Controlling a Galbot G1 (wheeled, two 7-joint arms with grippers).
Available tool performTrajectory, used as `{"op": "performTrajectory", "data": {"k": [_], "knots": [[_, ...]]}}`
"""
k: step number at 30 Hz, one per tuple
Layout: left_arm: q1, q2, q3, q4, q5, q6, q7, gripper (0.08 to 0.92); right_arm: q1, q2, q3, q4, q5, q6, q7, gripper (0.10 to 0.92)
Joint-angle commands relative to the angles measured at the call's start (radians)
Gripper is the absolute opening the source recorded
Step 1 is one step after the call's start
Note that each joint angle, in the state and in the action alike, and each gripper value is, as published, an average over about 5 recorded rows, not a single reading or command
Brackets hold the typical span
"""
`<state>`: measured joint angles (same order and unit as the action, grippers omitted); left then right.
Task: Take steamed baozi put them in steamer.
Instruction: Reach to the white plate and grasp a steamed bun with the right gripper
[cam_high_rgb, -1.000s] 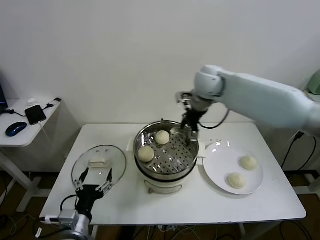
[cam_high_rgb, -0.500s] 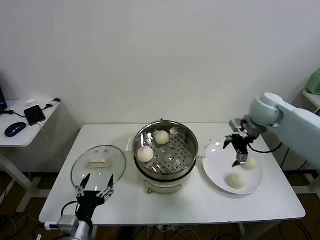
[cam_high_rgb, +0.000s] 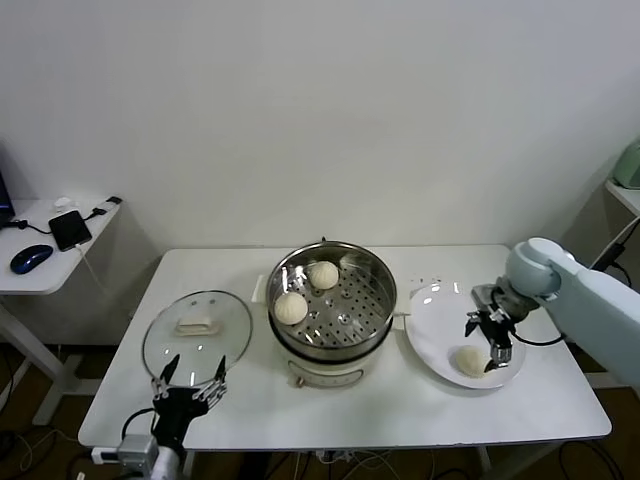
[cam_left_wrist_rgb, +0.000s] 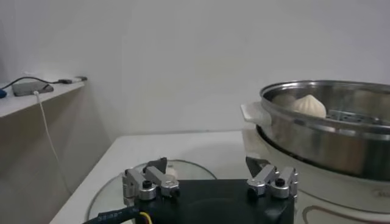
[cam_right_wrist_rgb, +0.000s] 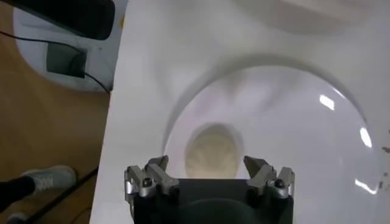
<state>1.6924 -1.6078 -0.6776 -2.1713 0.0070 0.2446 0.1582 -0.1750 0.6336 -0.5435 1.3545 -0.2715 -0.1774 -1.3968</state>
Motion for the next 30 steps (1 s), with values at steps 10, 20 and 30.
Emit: {"op": "performTrajectory", "data": {"k": [10,20,30], "knots": [[-0.019,0.002,-0.002,0.038,0.002,0.003,0.003,0.823,-0.095,0.070,0.072,-0.106,-0.091,0.034,0.066,0.823],[-0.015,0.005,-0.005,0.038,0.002,0.002,0.003,0.823,-0.105,0.084,0.076,-0.117,-0.108,0.031,0.087,0.823],[-0.015,0.004,-0.004,0.038,0.002,0.001,0.002,0.823,-0.104,0.086,0.079,-0.121,-0.117,0.020,0.085,0.812]]}}
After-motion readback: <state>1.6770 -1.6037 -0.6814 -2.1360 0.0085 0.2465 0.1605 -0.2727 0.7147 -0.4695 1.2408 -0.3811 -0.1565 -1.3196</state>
